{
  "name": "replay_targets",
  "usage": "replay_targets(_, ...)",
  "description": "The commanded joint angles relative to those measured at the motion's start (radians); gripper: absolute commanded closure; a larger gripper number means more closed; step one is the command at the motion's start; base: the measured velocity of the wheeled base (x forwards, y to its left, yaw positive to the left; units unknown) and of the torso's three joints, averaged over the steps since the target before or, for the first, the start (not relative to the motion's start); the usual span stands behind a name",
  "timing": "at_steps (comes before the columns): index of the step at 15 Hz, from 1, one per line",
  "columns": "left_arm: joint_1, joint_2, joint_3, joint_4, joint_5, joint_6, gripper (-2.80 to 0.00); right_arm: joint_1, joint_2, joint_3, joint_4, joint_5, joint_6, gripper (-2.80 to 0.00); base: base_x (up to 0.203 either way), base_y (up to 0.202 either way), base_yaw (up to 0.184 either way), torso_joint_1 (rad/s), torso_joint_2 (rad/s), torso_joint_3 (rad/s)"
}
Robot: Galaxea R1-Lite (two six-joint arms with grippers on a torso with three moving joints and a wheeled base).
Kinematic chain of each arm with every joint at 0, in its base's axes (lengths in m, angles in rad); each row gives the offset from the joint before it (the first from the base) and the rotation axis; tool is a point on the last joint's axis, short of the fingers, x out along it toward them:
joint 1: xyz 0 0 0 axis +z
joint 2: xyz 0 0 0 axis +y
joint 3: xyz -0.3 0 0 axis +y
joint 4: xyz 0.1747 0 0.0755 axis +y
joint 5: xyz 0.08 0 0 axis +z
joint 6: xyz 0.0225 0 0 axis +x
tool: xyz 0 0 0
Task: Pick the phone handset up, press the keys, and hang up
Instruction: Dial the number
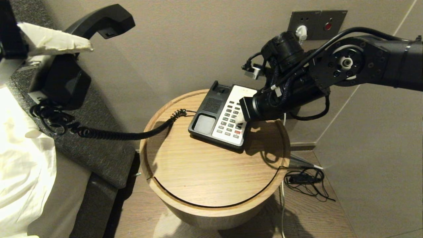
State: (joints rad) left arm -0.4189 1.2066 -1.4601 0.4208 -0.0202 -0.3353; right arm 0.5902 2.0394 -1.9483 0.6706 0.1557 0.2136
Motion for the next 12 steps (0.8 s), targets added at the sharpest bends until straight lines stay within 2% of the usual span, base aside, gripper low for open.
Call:
replay_targets(1,0.000,0.000,0.003,0.003,0.000,-0.002,0.00,-0.001,0.006,0.000,0.006,0.001,0.003,0.00,0.000,0.000,0.000,0.000,0.00,0.000)
replay_targets(7,0.012,0.001,0.004,-0.002,-0.003,-0.002,0.00,-0.003,0.019,0.001,0.008,-0.018,0.001,0.00,0.000,0.000,0.000,0.000,0.00,0.000)
replay_targets(12,0.012,0.001,0.021,-0.030,-0.003,0.001,0.00,0.005,-0.078,0.000,0.034,-0.015,0.011,0.00,0.000,0.000,0.000,0.000,0.00,0.000)
